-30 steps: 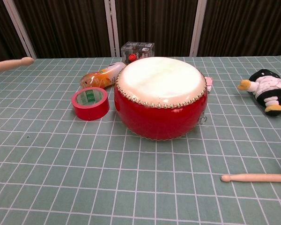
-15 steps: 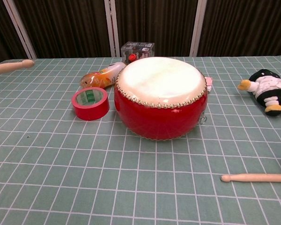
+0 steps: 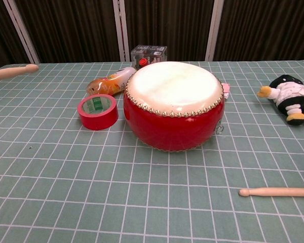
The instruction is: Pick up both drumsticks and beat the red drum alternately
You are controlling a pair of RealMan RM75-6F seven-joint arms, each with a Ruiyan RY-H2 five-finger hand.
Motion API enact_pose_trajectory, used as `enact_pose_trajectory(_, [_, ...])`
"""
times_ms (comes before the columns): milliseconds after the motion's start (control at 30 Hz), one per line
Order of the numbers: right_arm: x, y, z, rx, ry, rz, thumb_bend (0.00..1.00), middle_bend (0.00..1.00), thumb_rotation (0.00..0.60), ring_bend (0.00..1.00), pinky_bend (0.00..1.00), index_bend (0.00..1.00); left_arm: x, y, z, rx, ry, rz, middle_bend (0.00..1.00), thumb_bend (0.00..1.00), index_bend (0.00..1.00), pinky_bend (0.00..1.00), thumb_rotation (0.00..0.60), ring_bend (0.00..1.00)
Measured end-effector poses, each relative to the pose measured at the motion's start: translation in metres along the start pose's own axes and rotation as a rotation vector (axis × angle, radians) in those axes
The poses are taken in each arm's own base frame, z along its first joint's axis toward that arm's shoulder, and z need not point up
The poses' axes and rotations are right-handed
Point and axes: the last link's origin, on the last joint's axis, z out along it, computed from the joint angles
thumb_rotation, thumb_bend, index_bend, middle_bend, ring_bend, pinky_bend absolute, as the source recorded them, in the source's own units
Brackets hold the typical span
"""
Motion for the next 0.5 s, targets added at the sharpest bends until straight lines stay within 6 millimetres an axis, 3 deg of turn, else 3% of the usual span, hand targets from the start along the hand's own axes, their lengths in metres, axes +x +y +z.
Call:
enact_pose_trajectory(233, [-0.0046,0.0018,0.004,-0.016,-0.012,-0.007,0.36,1.0,0.6,1.0,1.0,0.51,-0.0001,-0.0001,-0.0002,0.001,0.001,-0.001,1.0,0.54,0.76,1.0,0.6,1.0])
enact_pose_trajectory(300, [-0.0065,0.0031,0.0047,-0.023,-0.018,-0.011,0.37,1.0,0.6,1.0,1.0,0.62,0.0004,-0.0003,0.0003,0.002,0.002,-0.001,1.0,0.54,0.76,1.0,0.6,1.0])
enact_pose_trajectory(367, [-0.0086,0.0042,0.0055,-0.029,-0.025,-0.014,0.41,1.0,0.6,1.0,1.0,0.81,0.0003,-0.0005,0.0004,0.004,0.001,-0.001,1.0,0.54,0.76,1.0,0.6,1.0])
enact_pose_trajectory(433, [-0.0096,0.0044,0.0059,-0.031,-0.028,-0.016,0.45,1.0,0.6,1.0,1.0,0.92,0.0001,-0.0007,0.0002,0.005,0.001,-0.001,1.0,0.54,0.76,1.0,0.6,1.0])
enact_pose_trajectory(500, [-0.0089,0.0039,0.0061,-0.029,-0.026,-0.012,0.48,1.0,0.6,1.0,1.0,0.95,-0.0003,-0.0009,0.0001,0.005,0.001,-0.001,1.0,0.54,0.76,1.0,0.6,1.0])
